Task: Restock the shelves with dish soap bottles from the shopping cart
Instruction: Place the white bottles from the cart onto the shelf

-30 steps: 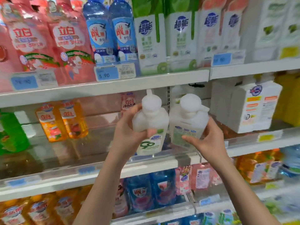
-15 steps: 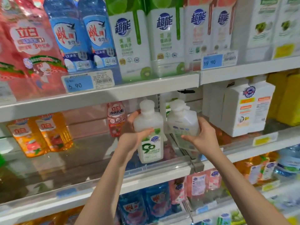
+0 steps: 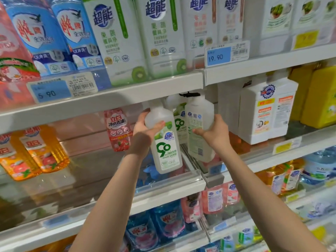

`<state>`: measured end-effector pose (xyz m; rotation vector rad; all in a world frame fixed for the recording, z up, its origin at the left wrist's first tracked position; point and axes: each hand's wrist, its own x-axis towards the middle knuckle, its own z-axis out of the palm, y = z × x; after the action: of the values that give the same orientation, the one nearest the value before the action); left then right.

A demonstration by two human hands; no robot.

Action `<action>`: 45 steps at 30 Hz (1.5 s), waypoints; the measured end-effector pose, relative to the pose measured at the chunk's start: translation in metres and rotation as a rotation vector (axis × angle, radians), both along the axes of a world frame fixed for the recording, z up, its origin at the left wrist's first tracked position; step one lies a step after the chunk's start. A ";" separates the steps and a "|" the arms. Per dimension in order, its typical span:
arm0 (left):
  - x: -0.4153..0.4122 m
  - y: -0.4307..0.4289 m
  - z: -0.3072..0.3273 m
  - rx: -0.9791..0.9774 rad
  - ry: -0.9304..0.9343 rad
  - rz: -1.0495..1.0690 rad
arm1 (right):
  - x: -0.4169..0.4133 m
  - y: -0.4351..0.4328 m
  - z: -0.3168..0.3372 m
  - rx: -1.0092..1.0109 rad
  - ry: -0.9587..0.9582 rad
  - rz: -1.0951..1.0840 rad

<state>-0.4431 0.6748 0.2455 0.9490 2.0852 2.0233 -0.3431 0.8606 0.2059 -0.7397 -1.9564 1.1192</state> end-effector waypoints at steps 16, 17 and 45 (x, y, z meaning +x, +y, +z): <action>-0.012 -0.005 -0.043 -0.518 0.031 0.047 | 0.004 0.051 0.007 -0.438 -0.011 0.876; -0.014 -0.005 -0.043 -0.535 0.038 0.051 | 0.002 0.054 0.007 -0.454 -0.008 0.900; -0.013 0.024 -0.051 -0.404 0.094 0.094 | -0.024 0.016 -0.029 0.007 -0.064 0.056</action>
<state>-0.4562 0.6988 0.1949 0.8996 2.4966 1.5228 -0.3671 0.8767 0.1764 -0.7285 -2.0449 1.1340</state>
